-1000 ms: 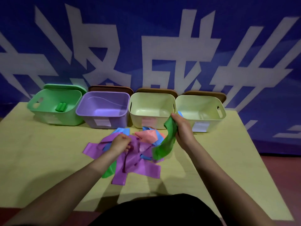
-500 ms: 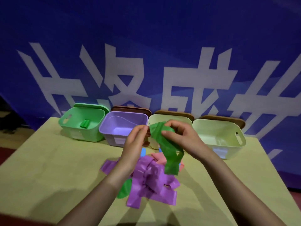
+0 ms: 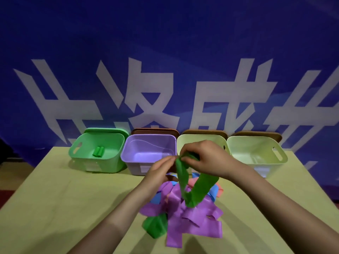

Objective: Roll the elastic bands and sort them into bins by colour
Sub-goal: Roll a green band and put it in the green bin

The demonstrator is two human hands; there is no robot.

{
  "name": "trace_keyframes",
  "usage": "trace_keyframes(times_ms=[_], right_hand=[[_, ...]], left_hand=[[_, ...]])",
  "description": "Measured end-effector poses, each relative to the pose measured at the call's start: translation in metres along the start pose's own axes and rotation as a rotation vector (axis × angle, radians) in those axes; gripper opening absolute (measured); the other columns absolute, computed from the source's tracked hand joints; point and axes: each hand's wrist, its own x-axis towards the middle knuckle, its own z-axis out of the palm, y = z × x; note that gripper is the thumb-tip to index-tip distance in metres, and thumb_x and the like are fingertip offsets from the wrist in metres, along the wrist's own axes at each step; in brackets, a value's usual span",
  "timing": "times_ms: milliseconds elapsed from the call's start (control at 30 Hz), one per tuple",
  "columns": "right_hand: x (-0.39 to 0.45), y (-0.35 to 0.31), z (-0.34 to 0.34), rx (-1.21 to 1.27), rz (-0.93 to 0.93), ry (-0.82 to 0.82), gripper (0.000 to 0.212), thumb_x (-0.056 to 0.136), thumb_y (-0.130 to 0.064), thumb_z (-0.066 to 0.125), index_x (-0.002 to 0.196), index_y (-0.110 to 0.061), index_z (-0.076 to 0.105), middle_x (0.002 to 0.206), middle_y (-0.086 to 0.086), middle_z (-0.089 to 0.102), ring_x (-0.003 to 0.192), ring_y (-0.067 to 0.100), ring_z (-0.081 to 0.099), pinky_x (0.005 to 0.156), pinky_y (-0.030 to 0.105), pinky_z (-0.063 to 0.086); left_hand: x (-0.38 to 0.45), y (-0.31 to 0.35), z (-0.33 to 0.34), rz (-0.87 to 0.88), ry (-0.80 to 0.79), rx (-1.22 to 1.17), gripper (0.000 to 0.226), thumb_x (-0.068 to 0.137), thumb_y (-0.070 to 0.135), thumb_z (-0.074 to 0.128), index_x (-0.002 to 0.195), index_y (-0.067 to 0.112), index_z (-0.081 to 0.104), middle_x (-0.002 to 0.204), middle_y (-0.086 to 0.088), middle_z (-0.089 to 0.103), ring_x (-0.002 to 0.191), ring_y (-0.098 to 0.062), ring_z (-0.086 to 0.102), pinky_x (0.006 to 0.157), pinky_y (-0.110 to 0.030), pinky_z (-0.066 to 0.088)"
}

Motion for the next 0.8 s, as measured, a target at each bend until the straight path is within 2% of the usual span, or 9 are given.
trace_keyframes(times_ms=[167,333,433,467,533,600,667,733,800], right_hand=[[0.012,-0.019,0.021,0.005,0.13,0.162,0.024,0.082,-0.031,0.054,0.091,-0.017,0.071,0.076,0.001,0.07,0.07,0.023,0.062,0.059,0.027,0.039],[0.024,-0.04,0.043,0.079,0.255,0.226,0.025,0.083,-0.027,0.052,0.092,-0.015,0.072,0.083,0.001,0.073,0.075,0.022,0.066,0.066,0.029,0.047],[0.03,-0.051,0.055,0.199,0.338,0.256,0.026,0.09,-0.016,0.051,0.103,-0.014,0.074,0.097,-0.003,0.074,0.088,0.008,0.063,0.073,0.007,0.04],[0.033,-0.056,0.058,0.261,0.382,0.25,0.026,0.093,-0.011,0.051,0.107,-0.014,0.073,0.101,-0.005,0.073,0.092,0.002,0.061,0.076,0.003,0.037],[0.037,-0.067,0.064,0.443,0.49,0.229,0.029,0.095,-0.004,0.05,0.112,-0.015,0.071,0.1,-0.006,0.071,0.084,-0.005,0.061,0.077,0.007,0.041],[0.041,-0.078,0.071,0.739,0.597,0.261,0.032,0.095,0.002,0.047,0.111,-0.014,0.069,0.088,-0.001,0.069,0.066,-0.003,0.061,0.069,0.015,0.048],[0.044,-0.088,0.079,0.999,0.68,0.336,0.033,0.094,0.006,0.044,0.115,-0.008,0.066,0.078,-0.001,0.067,0.06,0.001,0.06,0.065,0.018,0.049],[0.045,-0.1,0.086,1.243,0.712,0.426,0.033,0.092,0.006,0.045,0.116,-0.004,0.065,0.072,-0.002,0.068,0.063,0.005,0.062,0.066,0.017,0.05],[0.046,-0.111,0.091,1.447,0.711,0.52,0.032,0.094,0.005,0.04,0.116,0.0,0.063,0.08,0.004,0.071,0.073,0.011,0.068,0.068,0.02,0.054]], left_hand=[[-0.001,0.003,-0.036,0.011,-0.008,0.117,0.019,0.096,0.004,0.049,0.088,0.008,0.066,0.071,0.0,0.063,0.062,-0.01,0.055,0.056,-0.019,0.047],[-0.006,0.015,-0.059,0.011,-0.019,0.035,0.016,0.097,0.012,0.048,0.095,0.002,0.06,0.073,-0.005,0.062,0.058,-0.014,0.055,0.05,-0.021,0.04],[-0.006,0.016,-0.074,-0.023,-0.037,0.076,0.013,0.097,0.017,0.049,0.095,0.007,0.059,0.075,0.001,0.068,0.064,-0.016,0.056,0.051,-0.021,0.04],[-0.006,0.015,-0.079,-0.041,-0.045,0.086,0.013,0.097,0.017,0.05,0.094,0.008,0.06,0.074,0.002,0.069,0.067,-0.015,0.056,0.052,-0.021,0.04],[-0.006,0.014,-0.086,-0.055,-0.062,0.081,0.015,0.095,0.018,0.051,0.093,0.007,0.061,0.078,-0.003,0.068,0.071,-0.015,0.059,0.058,-0.024,0.044],[-0.005,0.014,-0.091,-0.04,-0.066,0.064,0.018,0.094,0.018,0.052,0.093,0.003,0.062,0.084,-0.011,0.067,0.077,-0.019,0.061,0.066,-0.029,0.048],[-0.004,0.012,-0.096,-0.029,-0.042,0.004,0.019,0.095,0.017,0.052,0.096,0.0,0.063,0.088,-0.014,0.067,0.08,-0.022,0.062,0.069,-0.029,0.05],[-0.002,0.012,-0.1,-0.028,0.015,-0.074,0.016,0.094,0.015,0.053,0.097,0.004,0.064,0.087,-0.013,0.068,0.08,-0.023,0.061,0.068,-0.029,0.05],[0.0,0.013,-0.104,-0.013,0.071,-0.116,0.011,0.093,0.015,0.055,0.094,0.007,0.063,0.086,-0.011,0.067,0.081,-0.024,0.059,0.068,-0.032,0.047]])
